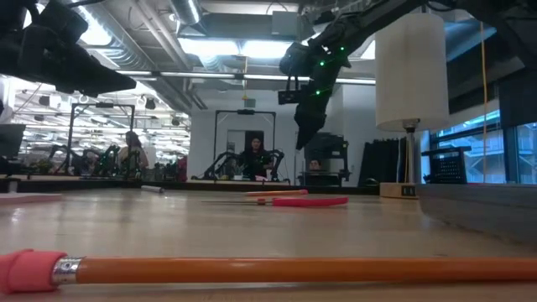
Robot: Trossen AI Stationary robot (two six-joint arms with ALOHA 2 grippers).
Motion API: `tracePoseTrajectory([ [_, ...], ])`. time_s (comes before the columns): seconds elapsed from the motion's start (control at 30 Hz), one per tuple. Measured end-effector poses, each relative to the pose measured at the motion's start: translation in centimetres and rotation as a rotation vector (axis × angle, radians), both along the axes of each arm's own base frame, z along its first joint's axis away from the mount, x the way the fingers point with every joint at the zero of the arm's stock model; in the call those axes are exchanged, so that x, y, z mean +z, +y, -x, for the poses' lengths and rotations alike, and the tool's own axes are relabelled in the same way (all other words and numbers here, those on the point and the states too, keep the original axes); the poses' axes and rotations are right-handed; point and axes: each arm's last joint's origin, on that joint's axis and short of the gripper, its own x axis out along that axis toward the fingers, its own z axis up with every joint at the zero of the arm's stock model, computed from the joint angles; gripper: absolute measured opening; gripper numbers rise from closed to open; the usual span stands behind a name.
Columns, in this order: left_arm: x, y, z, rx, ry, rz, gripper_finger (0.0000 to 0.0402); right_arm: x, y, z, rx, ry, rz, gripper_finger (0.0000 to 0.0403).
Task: Pack school essentials
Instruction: Put the top orange pencil into the supply box
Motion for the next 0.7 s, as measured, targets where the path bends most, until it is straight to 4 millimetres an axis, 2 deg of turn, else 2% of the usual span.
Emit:
tracePoseTrajectory([
  [0.27,0.0,0.0,0.0,0.003,-0.007,0.023,0.0047,0.3,-0.1,-0.4,0.039,-0.034,0.035,0.0194],
  [0.4,0.0,0.0,0.0,0.003,-0.008,0.027,0.0047,0.0,-0.6,0.1,0.113,-0.086,-0.107,0.0198],
  [0.5,0.0,0.0,0.0,0.003,-0.008,0.026,0.0047,-0.9,-1.6,0.3,0.136,-0.117,-0.188,0.0194],
  [0.7,0.0,0.0,0.0,0.002,-0.008,0.026,0.0047,-3.4,-3.3,0.7,0.119,-0.064,-0.212,0.0184],
])
